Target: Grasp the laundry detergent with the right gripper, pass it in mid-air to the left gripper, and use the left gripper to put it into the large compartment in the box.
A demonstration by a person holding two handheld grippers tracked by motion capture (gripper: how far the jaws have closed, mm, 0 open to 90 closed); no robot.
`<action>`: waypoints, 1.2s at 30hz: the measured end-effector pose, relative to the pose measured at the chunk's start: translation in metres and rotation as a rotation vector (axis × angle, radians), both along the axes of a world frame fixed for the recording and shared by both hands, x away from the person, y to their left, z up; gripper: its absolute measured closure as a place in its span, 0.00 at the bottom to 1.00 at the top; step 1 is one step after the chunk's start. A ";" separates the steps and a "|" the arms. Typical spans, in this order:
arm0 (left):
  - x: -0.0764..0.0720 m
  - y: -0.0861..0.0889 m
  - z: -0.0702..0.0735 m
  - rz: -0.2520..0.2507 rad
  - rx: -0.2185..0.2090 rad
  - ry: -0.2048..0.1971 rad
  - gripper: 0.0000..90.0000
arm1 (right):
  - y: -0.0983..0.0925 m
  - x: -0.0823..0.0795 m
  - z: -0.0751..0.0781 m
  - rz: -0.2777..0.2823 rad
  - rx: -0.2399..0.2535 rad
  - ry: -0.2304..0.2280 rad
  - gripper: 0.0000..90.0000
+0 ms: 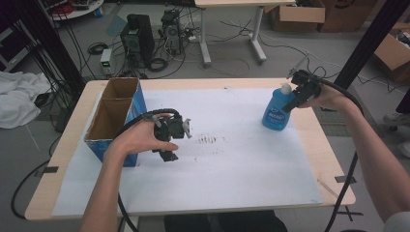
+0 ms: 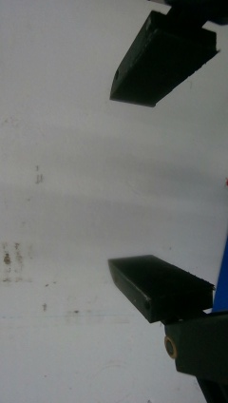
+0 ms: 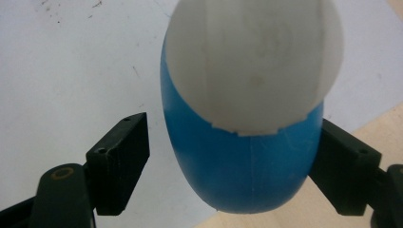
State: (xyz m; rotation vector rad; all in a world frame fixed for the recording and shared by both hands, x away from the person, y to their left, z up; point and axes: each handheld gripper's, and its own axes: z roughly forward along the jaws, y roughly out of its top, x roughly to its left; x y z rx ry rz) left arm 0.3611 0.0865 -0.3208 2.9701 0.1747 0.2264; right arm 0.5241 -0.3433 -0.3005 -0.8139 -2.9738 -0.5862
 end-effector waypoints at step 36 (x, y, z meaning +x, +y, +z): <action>0.000 0.000 0.001 -0.004 0.001 -0.004 0.20 | -0.011 -0.010 -0.016 -0.070 0.163 -0.080 0.26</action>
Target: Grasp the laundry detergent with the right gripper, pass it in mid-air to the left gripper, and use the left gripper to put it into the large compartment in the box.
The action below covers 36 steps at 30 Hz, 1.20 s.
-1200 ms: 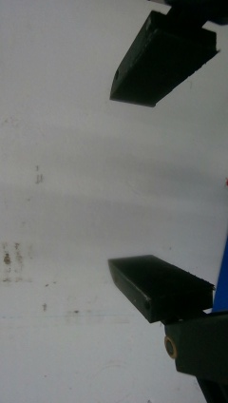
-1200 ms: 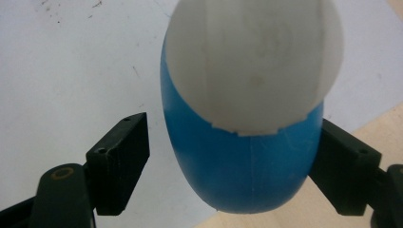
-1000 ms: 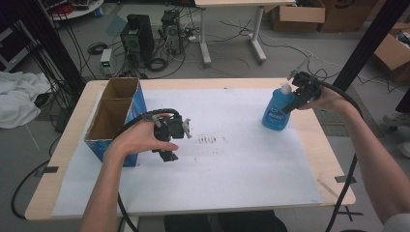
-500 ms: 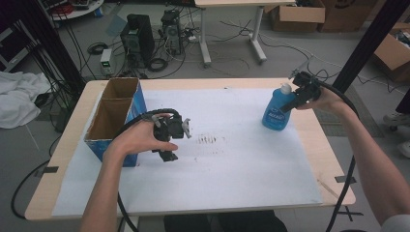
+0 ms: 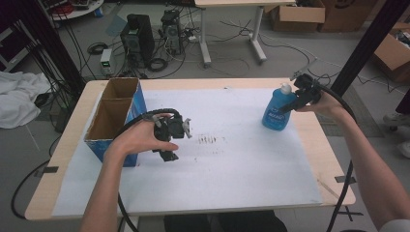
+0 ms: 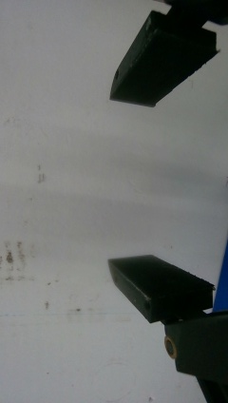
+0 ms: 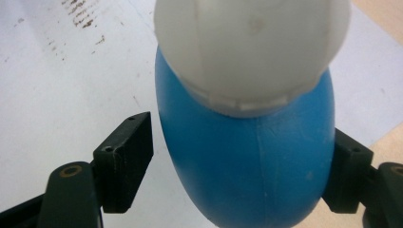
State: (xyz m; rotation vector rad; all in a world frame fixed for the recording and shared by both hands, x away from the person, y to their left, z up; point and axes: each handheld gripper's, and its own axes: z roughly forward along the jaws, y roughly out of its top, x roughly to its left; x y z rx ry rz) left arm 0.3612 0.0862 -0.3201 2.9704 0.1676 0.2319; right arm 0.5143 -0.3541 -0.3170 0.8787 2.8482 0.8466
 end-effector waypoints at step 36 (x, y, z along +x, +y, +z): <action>0.000 -0.001 -0.002 -0.002 -0.011 -0.003 0.20 | 0.001 -0.002 -0.016 -0.038 0.073 -0.057 0.30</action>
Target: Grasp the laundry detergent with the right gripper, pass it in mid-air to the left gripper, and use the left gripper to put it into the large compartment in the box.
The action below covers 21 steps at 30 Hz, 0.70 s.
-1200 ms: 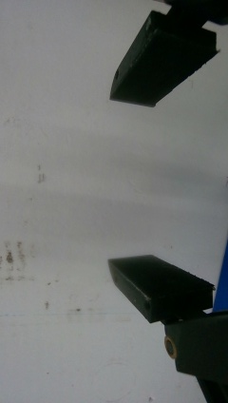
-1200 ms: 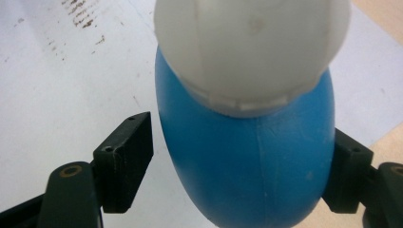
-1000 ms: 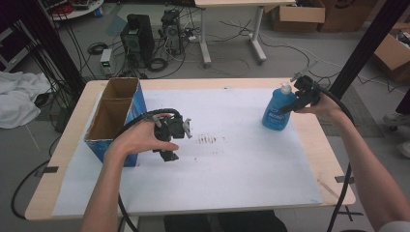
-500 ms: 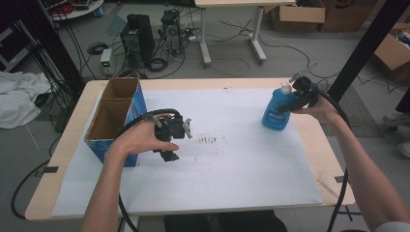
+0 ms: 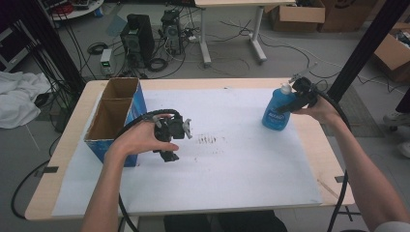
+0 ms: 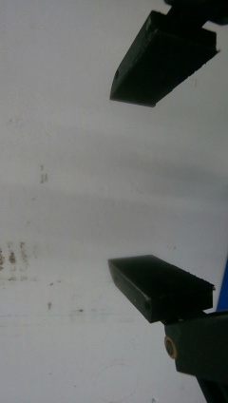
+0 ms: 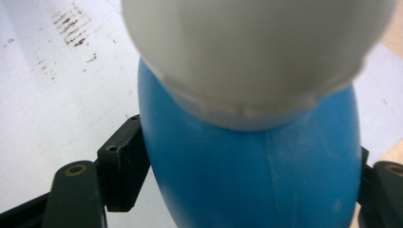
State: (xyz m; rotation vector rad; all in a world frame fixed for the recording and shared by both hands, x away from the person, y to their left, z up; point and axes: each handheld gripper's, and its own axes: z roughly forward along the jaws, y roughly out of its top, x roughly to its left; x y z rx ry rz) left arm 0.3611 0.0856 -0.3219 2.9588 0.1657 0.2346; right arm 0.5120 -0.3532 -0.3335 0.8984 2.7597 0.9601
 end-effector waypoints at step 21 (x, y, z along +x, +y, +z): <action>0.001 -0.003 0.000 -0.005 -0.002 0.002 0.20 | 0.000 -0.003 -0.006 -0.007 0.005 -0.016 0.28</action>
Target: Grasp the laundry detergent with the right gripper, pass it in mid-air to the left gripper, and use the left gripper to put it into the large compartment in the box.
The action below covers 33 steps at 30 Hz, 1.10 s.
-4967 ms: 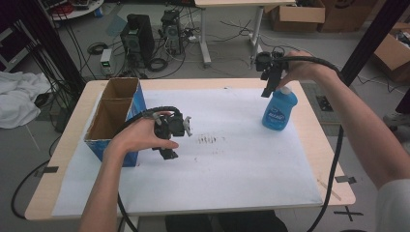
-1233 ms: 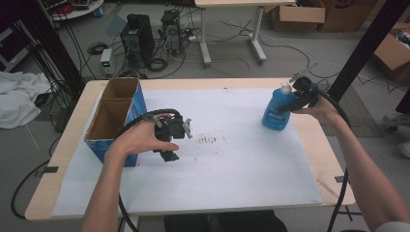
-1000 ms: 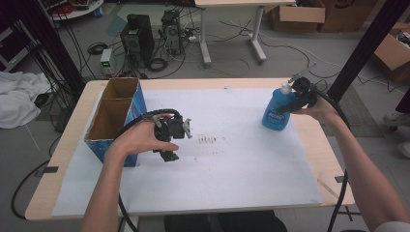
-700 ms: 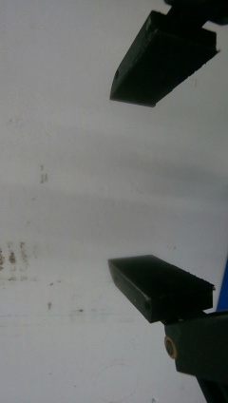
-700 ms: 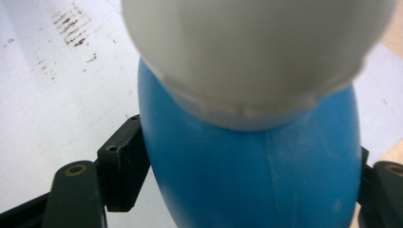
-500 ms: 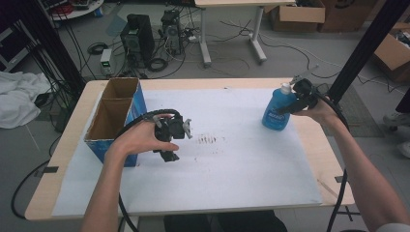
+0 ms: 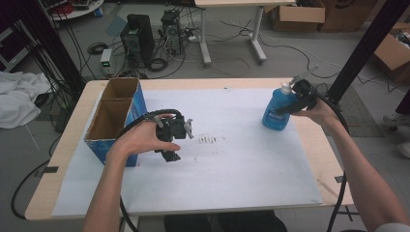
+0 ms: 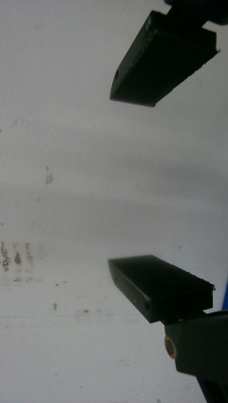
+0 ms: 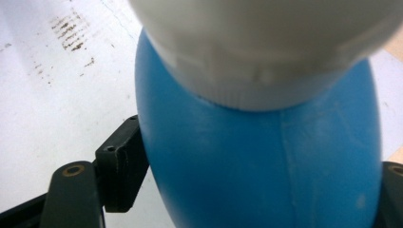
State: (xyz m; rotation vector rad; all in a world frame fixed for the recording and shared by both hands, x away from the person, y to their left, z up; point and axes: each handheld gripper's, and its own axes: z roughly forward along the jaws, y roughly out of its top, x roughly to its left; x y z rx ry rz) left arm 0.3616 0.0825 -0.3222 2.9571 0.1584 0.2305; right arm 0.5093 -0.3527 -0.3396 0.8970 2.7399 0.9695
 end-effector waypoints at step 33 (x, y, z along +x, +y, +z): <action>0.000 0.000 0.000 -0.002 -0.008 -0.005 0.20 | -0.002 0.001 0.001 0.005 -0.025 -0.021 0.39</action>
